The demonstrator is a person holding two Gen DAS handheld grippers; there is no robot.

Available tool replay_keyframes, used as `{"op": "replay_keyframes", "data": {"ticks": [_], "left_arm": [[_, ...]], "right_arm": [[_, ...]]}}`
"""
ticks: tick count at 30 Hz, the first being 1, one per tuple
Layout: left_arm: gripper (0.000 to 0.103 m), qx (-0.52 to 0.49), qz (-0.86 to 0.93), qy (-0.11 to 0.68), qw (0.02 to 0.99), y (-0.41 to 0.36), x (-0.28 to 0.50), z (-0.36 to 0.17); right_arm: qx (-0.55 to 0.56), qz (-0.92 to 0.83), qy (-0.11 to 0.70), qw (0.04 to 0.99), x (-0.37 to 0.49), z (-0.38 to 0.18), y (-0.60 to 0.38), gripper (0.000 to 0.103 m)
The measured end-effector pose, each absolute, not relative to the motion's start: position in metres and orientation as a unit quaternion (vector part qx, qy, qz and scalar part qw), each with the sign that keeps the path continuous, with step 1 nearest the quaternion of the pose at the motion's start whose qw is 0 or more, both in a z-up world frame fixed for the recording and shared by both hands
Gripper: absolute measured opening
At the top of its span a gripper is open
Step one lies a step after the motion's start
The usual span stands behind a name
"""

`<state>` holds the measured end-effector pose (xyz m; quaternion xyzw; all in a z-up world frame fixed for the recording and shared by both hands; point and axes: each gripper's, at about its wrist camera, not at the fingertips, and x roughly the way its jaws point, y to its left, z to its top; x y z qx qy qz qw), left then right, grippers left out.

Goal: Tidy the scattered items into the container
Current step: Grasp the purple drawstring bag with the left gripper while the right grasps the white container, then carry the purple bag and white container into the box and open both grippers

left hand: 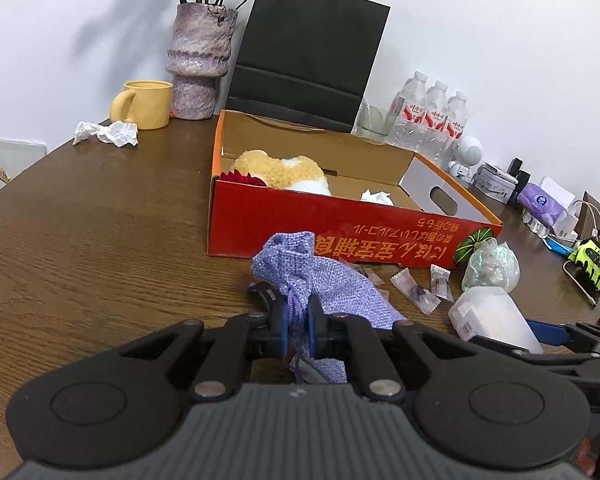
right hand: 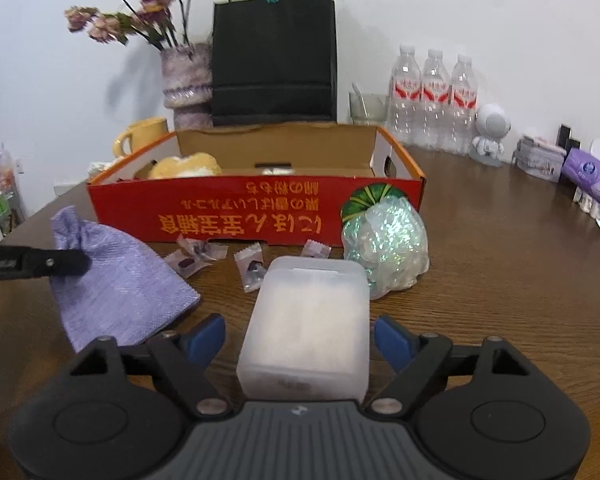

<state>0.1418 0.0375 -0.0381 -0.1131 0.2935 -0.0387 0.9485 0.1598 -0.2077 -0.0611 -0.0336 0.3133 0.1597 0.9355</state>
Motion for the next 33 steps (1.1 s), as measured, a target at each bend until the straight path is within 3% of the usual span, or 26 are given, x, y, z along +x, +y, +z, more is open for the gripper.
{"op": "replay_keyframes", "data": {"ticks": [1, 2, 21, 33], "left_arm": [[0.01, -0.114, -0.039, 0.294, 0.948, 0.037, 0.142, -0.038], [0.01, -0.114, -0.04, 0.294, 0.948, 0.038, 0.143, -0.038], [0.007, -0.126, -0.094, 0.227, 0.961, 0.03, 0.139, 0.005], [0.007, -0.139, -0.067, 0.186, 0.97, 0.034, 0.228, 0.04]], "right_arm": [[-0.032, 0.156, 0.319, 0.934, 0.163, -0.063, -0.207, 0.065], [-0.03, 0.152, 0.32, 0.935, 0.165, -0.063, -0.207, 0.064], [-0.013, 0.172, 0.239, 0.956, 0.149, -0.025, -0.22, 0.064], [-0.019, 0.179, 0.189, 0.965, 0.231, 0.023, -0.197, 0.064]]}}
